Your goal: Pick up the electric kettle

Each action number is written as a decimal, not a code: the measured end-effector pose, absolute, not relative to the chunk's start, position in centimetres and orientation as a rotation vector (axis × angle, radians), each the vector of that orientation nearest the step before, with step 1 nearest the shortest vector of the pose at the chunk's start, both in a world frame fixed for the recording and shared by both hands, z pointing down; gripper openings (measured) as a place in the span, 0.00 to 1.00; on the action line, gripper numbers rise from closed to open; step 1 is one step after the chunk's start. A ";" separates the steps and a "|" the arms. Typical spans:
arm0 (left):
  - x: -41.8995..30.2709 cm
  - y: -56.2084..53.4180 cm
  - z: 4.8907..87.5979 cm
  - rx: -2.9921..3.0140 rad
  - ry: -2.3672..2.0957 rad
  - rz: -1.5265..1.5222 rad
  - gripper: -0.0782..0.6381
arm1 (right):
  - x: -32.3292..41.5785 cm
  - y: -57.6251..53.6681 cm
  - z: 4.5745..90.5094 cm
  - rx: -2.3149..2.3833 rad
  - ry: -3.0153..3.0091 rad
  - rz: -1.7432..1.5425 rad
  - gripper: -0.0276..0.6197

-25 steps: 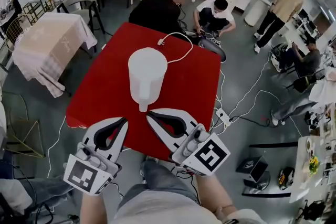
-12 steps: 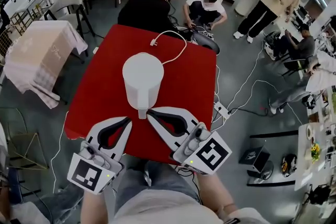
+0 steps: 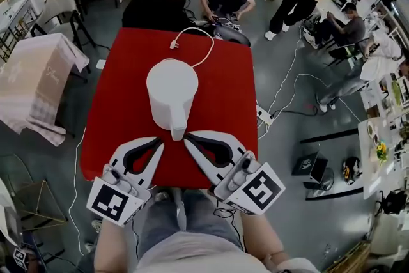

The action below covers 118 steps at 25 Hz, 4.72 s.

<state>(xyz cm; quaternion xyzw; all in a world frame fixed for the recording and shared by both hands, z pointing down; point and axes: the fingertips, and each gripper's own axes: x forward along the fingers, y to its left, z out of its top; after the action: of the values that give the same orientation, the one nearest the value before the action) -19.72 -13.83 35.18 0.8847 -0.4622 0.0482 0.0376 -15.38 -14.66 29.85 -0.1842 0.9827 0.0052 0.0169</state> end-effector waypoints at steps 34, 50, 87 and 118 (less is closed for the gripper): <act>-14.7 -20.0 46.1 2.892 -1.029 0.220 0.28 | -12.8 -13.4 37.1 -1.002 3.038 -0.130 0.05; -12.0 -21.9 46.7 2.889 -1.076 0.253 0.27 | -11.9 -13.8 37.7 -1.013 3.043 -0.142 0.05; -12.4 -16.7 35.5 3.080 -1.105 0.225 0.28 | -11.6 -12.0 32.7 -1.027 3.009 0.007 0.05; -13.8 -6.6 26.7 3.025 -1.426 0.143 0.28 | -11.1 -6.3 26.5 -0.784 3.032 0.192 0.05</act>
<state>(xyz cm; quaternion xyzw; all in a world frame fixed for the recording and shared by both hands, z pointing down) -13.79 -6.60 26.74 0.8990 -0.4237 0.0426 -0.1027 -11.12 -6.32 26.47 -0.2499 0.9663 0.0613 0.0019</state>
